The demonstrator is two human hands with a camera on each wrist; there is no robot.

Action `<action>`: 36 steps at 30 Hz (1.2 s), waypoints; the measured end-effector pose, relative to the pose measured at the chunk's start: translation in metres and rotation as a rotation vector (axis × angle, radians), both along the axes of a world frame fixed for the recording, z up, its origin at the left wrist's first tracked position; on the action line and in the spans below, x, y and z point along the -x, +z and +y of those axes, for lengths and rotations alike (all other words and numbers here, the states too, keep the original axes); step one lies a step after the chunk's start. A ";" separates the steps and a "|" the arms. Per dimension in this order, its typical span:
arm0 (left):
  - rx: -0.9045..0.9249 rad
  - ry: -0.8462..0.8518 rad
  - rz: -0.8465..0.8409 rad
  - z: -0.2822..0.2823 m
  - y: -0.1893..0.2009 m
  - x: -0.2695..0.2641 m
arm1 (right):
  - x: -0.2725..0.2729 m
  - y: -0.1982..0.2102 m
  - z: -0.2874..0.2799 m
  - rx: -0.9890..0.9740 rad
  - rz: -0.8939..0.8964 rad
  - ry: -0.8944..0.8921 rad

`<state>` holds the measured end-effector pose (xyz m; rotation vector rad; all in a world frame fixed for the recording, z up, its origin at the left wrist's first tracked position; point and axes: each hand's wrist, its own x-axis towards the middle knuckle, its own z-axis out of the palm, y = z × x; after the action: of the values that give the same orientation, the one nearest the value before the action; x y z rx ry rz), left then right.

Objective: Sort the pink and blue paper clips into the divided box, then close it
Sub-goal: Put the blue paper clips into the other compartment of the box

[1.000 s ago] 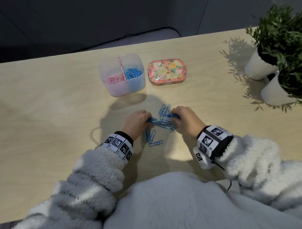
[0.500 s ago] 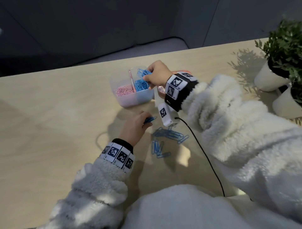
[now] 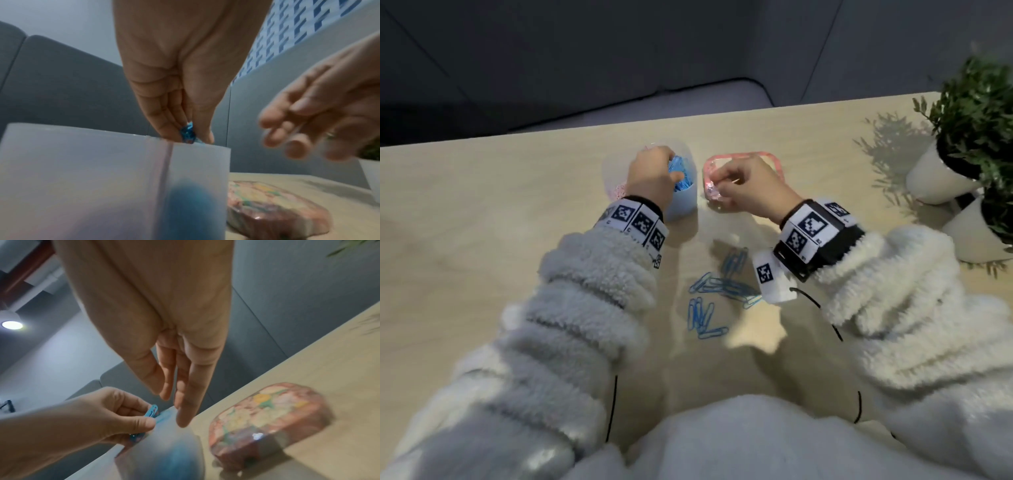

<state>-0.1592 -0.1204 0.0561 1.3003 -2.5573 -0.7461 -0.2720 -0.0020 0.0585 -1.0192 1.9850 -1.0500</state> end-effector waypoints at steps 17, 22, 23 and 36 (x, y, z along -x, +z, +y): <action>-0.169 -0.478 -0.149 0.094 -0.076 -0.120 | 0.000 -0.077 0.103 -0.384 0.617 0.667; -0.103 -0.449 -0.213 0.119 -0.082 -0.090 | -0.011 -0.081 0.089 -0.276 0.633 0.632; -0.101 -0.456 -0.221 0.120 -0.083 -0.084 | -0.013 -0.080 0.088 -0.266 0.630 0.616; -0.065 -0.497 -0.175 0.115 -0.079 -0.067 | -0.048 -0.089 0.106 -0.262 0.951 0.531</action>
<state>-0.0920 -0.0049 -0.0225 0.7705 -3.0681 -0.8308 -0.2242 0.1040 -0.0302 -1.9701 2.2162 0.0393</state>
